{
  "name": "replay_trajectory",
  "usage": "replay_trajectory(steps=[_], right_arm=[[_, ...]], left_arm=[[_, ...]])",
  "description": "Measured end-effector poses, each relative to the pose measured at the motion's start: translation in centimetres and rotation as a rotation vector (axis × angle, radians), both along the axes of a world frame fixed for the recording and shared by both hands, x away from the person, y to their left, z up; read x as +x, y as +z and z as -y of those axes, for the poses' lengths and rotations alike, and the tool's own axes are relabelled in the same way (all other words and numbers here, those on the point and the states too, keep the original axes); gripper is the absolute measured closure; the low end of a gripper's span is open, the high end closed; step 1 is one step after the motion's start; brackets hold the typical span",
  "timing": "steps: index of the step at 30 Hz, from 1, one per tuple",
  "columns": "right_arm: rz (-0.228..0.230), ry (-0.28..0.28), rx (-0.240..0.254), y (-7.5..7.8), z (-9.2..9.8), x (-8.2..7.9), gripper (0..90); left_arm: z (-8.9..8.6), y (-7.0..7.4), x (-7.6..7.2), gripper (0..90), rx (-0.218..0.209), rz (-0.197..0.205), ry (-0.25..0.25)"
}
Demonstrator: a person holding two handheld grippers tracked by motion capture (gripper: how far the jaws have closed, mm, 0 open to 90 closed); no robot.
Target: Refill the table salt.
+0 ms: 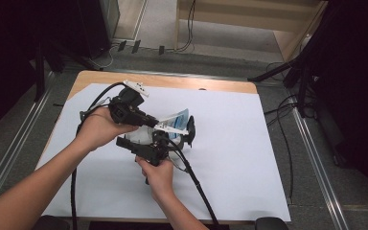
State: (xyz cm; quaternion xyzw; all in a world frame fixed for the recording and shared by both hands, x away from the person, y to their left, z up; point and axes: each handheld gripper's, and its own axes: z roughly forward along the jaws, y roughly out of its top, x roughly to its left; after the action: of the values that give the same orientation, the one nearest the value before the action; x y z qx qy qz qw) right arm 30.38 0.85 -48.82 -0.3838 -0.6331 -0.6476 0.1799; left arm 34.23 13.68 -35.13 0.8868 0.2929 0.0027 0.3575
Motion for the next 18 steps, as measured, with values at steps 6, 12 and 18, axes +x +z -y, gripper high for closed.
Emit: replay_trajectory(steps=[6,12,18], right_arm=[[0.014,0.002,-0.022,0.0,0.0,-0.1,55.1],[0.048,0.005,-0.102,-0.3,0.0,-0.2,55.6],[0.089,-0.001,-0.178,-0.4,-0.1,-0.5,56.0]], left_arm=[[-0.5,-0.3,-0.2,89.4,-0.019,-0.002,0.005],[-1.3,-1.0,-0.3,89.3,-0.044,-0.018,0.010],[-1.9,-1.4,-0.3,88.0,-0.062,-0.032,0.008]])
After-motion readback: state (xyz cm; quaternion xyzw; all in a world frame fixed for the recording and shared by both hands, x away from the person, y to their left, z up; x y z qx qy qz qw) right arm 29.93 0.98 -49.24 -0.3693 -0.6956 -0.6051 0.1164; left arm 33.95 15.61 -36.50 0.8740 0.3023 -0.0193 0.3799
